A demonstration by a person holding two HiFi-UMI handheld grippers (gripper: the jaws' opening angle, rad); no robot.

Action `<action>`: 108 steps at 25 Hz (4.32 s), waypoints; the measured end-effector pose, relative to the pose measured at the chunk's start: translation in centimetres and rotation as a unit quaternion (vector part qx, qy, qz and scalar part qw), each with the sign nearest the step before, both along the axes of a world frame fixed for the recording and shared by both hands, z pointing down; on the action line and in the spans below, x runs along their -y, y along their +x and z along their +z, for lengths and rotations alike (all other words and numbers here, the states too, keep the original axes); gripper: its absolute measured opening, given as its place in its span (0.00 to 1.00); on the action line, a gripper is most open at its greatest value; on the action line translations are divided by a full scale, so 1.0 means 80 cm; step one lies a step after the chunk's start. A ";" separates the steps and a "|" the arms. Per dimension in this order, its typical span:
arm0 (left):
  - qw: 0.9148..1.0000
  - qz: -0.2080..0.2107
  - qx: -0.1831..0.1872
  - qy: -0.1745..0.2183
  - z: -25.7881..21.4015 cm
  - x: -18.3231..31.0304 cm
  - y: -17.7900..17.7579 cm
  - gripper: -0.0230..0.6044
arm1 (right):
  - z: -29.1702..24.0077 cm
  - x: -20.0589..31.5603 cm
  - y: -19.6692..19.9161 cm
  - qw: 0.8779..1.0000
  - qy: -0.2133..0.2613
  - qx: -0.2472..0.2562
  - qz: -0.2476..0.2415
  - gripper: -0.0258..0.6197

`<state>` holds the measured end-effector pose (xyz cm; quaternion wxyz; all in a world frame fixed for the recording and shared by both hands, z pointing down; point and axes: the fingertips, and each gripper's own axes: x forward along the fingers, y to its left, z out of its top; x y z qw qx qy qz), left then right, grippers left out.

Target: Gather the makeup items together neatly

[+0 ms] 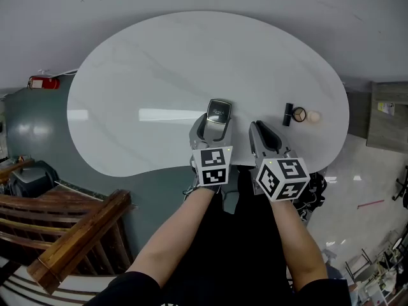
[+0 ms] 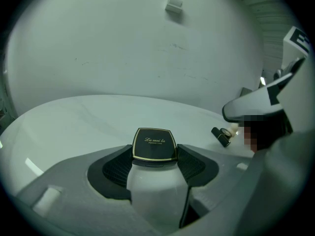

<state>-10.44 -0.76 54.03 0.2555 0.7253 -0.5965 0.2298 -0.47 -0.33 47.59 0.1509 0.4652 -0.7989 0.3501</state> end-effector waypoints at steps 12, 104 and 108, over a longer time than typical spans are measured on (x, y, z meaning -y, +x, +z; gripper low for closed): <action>1.000 0.017 -0.013 -0.004 0.004 0.018 0.119 0.50 | 0.000 0.021 0.106 1.000 0.004 -0.010 0.003 0.13; 0.926 0.257 -0.186 0.204 -0.401 -0.046 0.166 0.05 | -0.288 -0.039 0.138 0.967 0.219 -0.080 0.103 0.06; 0.923 0.252 -0.193 0.215 -0.414 -0.045 0.162 0.05 | -0.302 -0.034 0.136 0.964 0.233 -0.082 0.100 0.06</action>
